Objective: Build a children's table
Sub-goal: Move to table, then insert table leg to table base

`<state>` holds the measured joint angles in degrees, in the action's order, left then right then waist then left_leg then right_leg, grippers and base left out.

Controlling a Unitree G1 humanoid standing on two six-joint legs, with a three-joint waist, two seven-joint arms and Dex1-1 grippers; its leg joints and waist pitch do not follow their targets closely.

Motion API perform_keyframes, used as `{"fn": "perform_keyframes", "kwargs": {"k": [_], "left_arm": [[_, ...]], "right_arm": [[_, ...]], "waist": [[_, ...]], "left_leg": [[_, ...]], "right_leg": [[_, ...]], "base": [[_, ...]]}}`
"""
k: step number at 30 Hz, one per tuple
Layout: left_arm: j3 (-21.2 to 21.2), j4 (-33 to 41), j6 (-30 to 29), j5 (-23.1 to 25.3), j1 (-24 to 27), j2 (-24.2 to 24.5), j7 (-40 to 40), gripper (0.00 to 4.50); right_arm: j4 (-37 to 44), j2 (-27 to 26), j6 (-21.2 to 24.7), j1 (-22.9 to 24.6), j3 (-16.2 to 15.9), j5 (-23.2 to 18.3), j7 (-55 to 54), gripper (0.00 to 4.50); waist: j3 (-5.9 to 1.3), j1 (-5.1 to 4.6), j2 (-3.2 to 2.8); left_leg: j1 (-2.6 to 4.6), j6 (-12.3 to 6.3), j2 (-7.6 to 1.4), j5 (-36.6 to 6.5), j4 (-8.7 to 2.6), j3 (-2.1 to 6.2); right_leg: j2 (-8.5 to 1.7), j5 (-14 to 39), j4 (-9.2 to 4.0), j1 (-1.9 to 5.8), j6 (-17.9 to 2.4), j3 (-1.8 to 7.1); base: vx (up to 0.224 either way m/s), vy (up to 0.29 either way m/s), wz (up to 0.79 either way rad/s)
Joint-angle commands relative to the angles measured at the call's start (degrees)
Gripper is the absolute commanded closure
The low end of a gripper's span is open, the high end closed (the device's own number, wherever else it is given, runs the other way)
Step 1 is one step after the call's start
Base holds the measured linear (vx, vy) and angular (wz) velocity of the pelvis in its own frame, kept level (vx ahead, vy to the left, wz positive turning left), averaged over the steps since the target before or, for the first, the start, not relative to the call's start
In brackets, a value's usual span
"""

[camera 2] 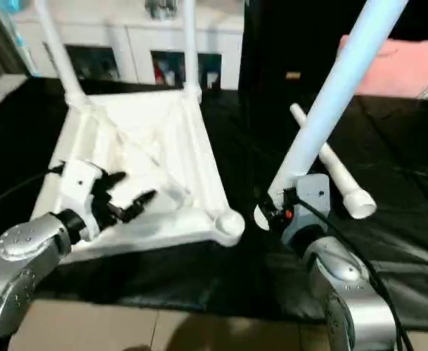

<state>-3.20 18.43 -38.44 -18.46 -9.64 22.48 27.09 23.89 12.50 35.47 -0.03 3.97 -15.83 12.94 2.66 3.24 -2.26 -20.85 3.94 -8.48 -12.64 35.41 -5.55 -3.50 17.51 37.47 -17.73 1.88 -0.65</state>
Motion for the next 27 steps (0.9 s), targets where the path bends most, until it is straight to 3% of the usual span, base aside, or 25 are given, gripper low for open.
{"fn": "perform_keyframes", "kwargs": {"k": [1, 5, 7, 9, 10, 11, 12, 14, 15, 16, 17, 20, 27], "left_arm": [[-2.4, -2.0, -0.2, -0.7, -2.2, 2.5, 5.1, 0.0], [-6.2, -4.3, -0.1, 0.8, -4.3, 5.4, 10.3, 0.0], [-9.3, -7.8, -0.4, 2.8, -7.6, 6.1, 11.9, 0.0], [-11.0, -9.4, -1.2, 3.5, -9.3, 6.4, 13.1, 0.0], [-12.5, -10.9, -2.1, 3.5, -10.9, 6.7, 14.5, 0.0], [-12.6, -10.9, -2.2, 3.5, -11.0, 6.7, 14.5, 0.0], [-13.7, -12.5, -2.5, 3.7, -12.6, 6.6, 15.5, 0.0], [-14.6, -13.9, -1.8, 3.8, -14.0, 6.2, 16.9, 0.0], [-14.9, -14.2, -1.5, 3.7, -14.5, 6.0, 17.4, 0.29], [-15.5, -14.8, -0.8, 3.9, -15.1, 6.0, 18.6, 0.29], [-16.4, -15.2, -0.6, 4.1, -15.8, 6.1, 19.9, 0.36], [-19.6, -16.8, -0.1, 5.1, -17.8, 6.8, 23.7, 0.62], [-21.5, -22.4, 0.4, 6.7, -21.4, 4.7, 24.2, 1.19]], "right_arm": [[-0.1, 0.5, -1.0, -0.8, 0.5, 0.2, -0.1, 2.57], [-0.3, 0.9, -1.1, -1.1, 0.8, 0.4, -0.1, 2.57], [-0.6, 1.4, -1.0, -1.6, 1.1, 0.6, 0.0, 2.57], [-0.8, 1.6, -1.1, -1.7, 1.0, 0.8, 0.1, 2.57], [-0.9, 1.6, -1.1, -1.8, 0.9, 0.9, 0.1, 2.57], [-0.9, 1.6, -1.1, -1.9, 0.9, 0.9, 0.1, 2.57], [-0.9, 1.7, -1.1, -1.9, 0.9, 0.9, 0.1, 2.57], [-0.9, 1.7, -1.1, -2.0, 0.8, 0.9, 0.1, 2.57], [-0.9, 1.7, -1.1, -2.0, 0.8, 0.9, 0.1, 2.57], [-0.9, 1.7, -1.1, -1.9, 0.7, 1.0, 0.1, 2.57], [-0.9, 1.8, -1.1, -1.9, 0.7, 1.0, 0.1, 2.57], [-0.9, 1.9, -1.2, -1.8, 0.6, 1.0, 0.2, 2.57], [-1.1, 2.0, -1.3, -1.9, 0.4, 1.2, 0.1, 2.57]], "waist": [[-1.45, -0.13, -0.16], [-2.0, -0.02, -0.02], [-1.9, -0.03, -0.09], [-2.03, -0.04, 0.03], [-2.55, 0.1, -0.13], [-2.85, 0.12, -0.17], [-3.27, 0.06, -0.31], [-3.14, -0.02, -0.41], [-3.65, 0.04, -0.32], [-4.0, 0.1, -0.47], [-3.84, 0.12, -0.42], [-3.77, 0.38, -0.41], [-3.19, 0.41, -0.41]], "left_leg": [[1.68, 4.06, -2.69, -21.0, -5.94, 0.19], [0.9, 2.61, -2.86, -14.0, -6.42, -0.58], [1.26, 3.06, -2.76, -17.7, -6.41, -1.01], [0.96, 3.1, -2.8, -17.2, -6.46, -0.99], [0.48, 2.72, -2.77, -13.7, -6.39, -1.02], [0.43, 2.43, -2.79, -11.6, -6.23, -1.13], [0.12, 1.72, -2.79, -8.1, -5.94, -1.16], [-0.25, 1.48, -2.55, -9.0, -5.97, -1.35], [-0.22, 1.16, -2.61, -7.1, -5.53, -1.44], [-0.55, 0.35, -2.56, -2.7, -5.1, -1.54], [-0.62, -0.1, -2.5, -1.9, -5.08, -1.63], [-0.57, -0.89, -2.53, -2.3, -5.0, -1.87], [-0.19, 0.45, -2.99, -8.9, -5.62, -2.37]], "right_leg": [[-4.13, 21.4, -7.19, -0.4, -7.8, 2.15], [-3.71, 15.8, -6.85, -0.26, -7.2, 1.76], [-3.95, 20.4, -7.3, -1.19, -7.4, 1.79], [-3.99, 20.1, -7.25, -1.1, -7.4, 1.88], [-3.81, 15.2, -6.67, -0.93, -7.5, 1.76], [-3.59, 11.7, -6.34, -0.97, -7.7, 1.65], [-3.38, 4.8, -5.72, -0.84, -8.7, 1.39], [-3.18, 1.7, -5.58, -1.0, -9.6, 1.24], [-3.25, -1.9, -5.21, -0.88, -10.2, 1.32], [-3.12, -8.5, -4.68, -0.72, -10.7, 1.22], [-3.01, -10.2, -4.68, -0.92, -10.8, 1.16], [-3.12, -11.0, -4.63, -0.87, -11.5, 1.15], [-3.43, -0.7, -5.51, -1.27, -11.7, 1.34]], "base": [[-0.153, 0.003, -0.01], [-0.085, 0.004, -0.08], [-0.053, 0.004, -0.04], [-0.027, 0.002, -0.01], [0.0, 0.0, 0.0], [0.0, 0.0, 0.0], [0.0, 0.0, 0.0], [0.0, 0.0, 0.0], [0.0, 0.0, 0.0], [0.0, 0.0, 0.0], [0.0, 0.0, 0.0], [0.0, 0.0, 0.0], [0.0, 0.0, 0.0]]}}
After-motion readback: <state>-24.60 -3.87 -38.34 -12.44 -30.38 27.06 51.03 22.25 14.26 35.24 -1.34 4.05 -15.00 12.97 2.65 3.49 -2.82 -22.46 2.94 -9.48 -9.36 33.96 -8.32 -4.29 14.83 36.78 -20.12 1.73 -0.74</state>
